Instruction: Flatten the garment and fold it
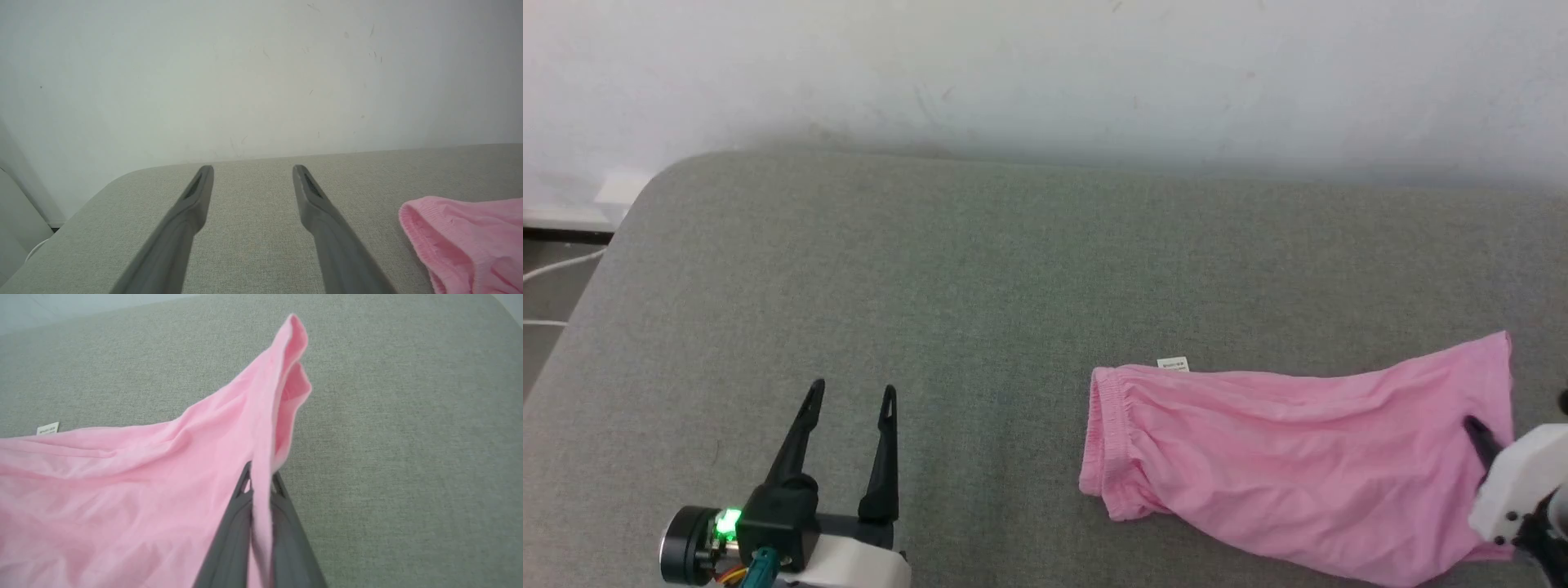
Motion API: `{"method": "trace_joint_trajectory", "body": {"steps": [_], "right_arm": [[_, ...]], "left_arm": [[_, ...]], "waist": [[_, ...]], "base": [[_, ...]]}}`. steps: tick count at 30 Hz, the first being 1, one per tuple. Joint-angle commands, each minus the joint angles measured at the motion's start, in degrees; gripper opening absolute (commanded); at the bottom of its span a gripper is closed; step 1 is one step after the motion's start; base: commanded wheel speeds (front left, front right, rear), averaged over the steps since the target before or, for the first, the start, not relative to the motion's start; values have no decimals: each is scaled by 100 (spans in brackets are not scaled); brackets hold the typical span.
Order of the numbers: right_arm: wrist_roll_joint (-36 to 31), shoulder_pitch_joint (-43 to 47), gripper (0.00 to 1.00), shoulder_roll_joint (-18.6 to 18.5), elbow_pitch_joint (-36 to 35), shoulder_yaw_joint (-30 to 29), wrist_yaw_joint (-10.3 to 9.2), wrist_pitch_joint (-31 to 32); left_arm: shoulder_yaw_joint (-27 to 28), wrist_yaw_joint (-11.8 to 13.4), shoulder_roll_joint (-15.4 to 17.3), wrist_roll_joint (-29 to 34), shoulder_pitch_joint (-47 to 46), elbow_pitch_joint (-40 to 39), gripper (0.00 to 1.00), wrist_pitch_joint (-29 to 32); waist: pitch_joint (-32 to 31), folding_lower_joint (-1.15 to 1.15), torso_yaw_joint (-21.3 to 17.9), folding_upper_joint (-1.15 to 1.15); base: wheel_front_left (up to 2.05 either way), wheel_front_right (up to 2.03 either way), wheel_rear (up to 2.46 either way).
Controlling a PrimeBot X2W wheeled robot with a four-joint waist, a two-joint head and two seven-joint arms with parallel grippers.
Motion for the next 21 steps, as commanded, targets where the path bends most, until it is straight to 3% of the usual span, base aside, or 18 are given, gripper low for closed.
{"method": "trace_joint_trajectory", "body": {"steps": [1,12,21], "right_arm": [[-9,91,0,82,-246,85,-5,107],[225,435,0,626,-2164,1165,-5,1375],[364,-55,0,1199,-2122,1932,-5,1619]], "left_arm": [[50,-42,-43,65,99,36,100,-27],[266,-210,-258,175,196,-222,100,-27],[337,-375,-418,223,129,-187,100,-27]], "waist": [[-121,0,-10,-1],[-253,0,173,-1],[-101,0,551,-1]], "base": [[0,0,0],[0,0,0],[0,0,0]]}}
